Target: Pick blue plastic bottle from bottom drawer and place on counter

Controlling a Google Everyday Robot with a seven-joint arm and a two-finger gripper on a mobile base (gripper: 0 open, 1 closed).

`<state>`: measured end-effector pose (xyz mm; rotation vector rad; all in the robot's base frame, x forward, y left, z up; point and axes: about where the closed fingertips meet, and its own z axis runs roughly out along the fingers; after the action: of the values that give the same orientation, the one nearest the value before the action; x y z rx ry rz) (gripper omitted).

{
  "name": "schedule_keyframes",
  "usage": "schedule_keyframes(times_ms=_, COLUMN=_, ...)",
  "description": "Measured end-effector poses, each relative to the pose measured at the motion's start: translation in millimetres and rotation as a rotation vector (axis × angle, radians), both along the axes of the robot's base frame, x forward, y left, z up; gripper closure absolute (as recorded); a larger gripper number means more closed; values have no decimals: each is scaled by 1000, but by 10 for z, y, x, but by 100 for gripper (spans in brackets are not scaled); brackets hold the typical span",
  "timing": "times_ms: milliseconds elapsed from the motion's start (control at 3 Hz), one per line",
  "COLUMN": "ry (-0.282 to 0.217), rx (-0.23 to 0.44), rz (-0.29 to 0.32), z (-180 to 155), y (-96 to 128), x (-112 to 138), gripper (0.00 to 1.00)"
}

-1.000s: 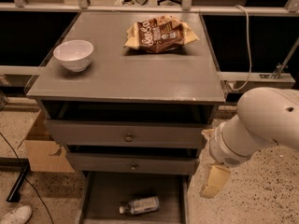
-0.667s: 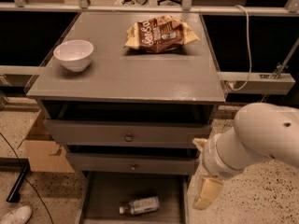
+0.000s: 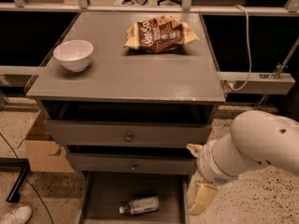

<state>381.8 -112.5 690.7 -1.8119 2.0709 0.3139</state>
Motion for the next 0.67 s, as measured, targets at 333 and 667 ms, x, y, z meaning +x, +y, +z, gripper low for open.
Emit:
schedule_keyframes(times_ms=333, ry=5, rx=-15, rz=0, z=-225, y=20, x=-24, gripper=0)
schedule_keyframes(times_ms=667, ry=-16, rx=-65, rz=-24, z=-673, y=-7, x=182, gripper=0)
